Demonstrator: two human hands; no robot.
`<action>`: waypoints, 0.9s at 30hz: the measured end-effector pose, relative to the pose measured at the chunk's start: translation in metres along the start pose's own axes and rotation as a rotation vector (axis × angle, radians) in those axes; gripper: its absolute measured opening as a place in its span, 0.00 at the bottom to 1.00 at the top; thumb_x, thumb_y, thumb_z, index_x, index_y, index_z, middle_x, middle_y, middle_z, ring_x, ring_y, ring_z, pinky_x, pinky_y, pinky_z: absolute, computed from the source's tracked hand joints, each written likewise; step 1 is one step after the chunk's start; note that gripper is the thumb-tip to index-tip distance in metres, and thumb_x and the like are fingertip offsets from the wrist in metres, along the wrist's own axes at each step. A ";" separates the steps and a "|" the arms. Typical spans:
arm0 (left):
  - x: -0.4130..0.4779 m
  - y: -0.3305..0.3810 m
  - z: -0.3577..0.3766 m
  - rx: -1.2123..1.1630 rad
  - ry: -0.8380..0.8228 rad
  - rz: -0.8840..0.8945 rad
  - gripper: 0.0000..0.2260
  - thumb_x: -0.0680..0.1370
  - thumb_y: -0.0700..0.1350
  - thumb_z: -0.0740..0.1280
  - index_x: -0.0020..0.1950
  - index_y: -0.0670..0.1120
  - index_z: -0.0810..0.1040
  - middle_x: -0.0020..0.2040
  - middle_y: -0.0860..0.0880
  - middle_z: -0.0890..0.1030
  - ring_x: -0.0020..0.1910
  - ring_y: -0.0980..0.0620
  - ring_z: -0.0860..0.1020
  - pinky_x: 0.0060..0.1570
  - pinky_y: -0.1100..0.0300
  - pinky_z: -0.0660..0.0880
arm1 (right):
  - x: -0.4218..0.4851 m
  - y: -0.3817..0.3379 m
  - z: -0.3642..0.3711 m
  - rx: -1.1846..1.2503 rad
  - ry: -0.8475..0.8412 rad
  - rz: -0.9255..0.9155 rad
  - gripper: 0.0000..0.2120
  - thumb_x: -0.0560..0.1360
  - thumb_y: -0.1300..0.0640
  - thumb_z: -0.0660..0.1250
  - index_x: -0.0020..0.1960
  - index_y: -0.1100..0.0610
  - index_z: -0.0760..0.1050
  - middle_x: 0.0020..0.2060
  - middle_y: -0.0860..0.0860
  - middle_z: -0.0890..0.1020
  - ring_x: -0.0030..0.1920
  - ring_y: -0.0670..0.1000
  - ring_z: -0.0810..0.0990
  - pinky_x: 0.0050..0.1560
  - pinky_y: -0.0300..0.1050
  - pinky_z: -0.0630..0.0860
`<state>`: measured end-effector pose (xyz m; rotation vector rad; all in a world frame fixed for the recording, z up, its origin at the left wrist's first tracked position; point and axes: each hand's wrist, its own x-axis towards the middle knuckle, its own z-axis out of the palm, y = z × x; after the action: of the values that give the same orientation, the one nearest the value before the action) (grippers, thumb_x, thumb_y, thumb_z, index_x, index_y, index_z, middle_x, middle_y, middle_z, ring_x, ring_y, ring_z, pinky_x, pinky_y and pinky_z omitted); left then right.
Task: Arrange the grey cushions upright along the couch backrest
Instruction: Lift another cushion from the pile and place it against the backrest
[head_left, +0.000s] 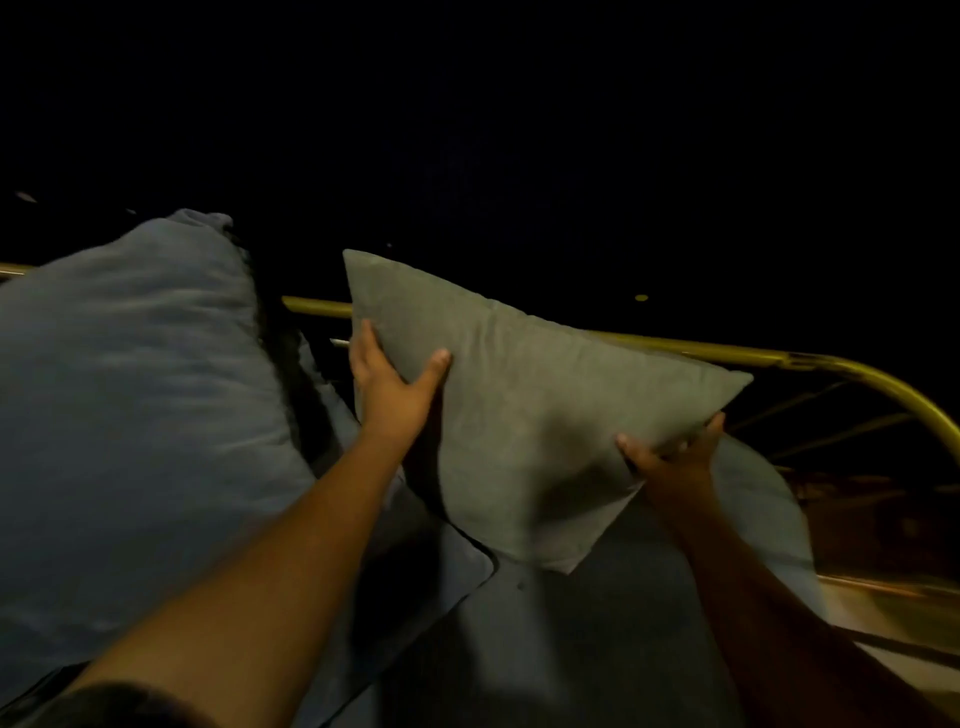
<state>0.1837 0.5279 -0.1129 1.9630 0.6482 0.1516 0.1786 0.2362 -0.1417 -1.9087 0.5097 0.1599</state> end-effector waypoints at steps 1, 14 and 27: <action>0.007 -0.001 0.003 -0.063 0.056 -0.035 0.44 0.69 0.61 0.70 0.77 0.51 0.49 0.77 0.45 0.54 0.75 0.44 0.58 0.71 0.51 0.57 | 0.005 0.004 0.001 0.078 -0.034 0.033 0.50 0.68 0.60 0.75 0.76 0.50 0.45 0.73 0.56 0.62 0.69 0.55 0.66 0.62 0.52 0.70; 0.020 0.006 0.010 -0.204 0.092 -0.037 0.33 0.69 0.63 0.69 0.68 0.49 0.63 0.65 0.50 0.73 0.63 0.50 0.73 0.66 0.48 0.70 | 0.031 0.001 -0.006 0.358 -0.175 0.028 0.38 0.68 0.51 0.71 0.73 0.55 0.60 0.65 0.53 0.74 0.61 0.50 0.76 0.43 0.32 0.78; -0.118 0.113 0.043 -0.065 -0.001 0.202 0.41 0.68 0.69 0.65 0.74 0.51 0.58 0.71 0.49 0.70 0.67 0.51 0.70 0.62 0.61 0.66 | -0.021 -0.035 -0.195 0.075 0.207 -0.097 0.49 0.63 0.31 0.67 0.76 0.48 0.51 0.73 0.54 0.65 0.71 0.58 0.65 0.67 0.52 0.65</action>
<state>0.1419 0.3963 -0.0156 1.9632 0.4376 0.2921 0.1500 0.0753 -0.0282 -1.8819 0.5527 -0.1200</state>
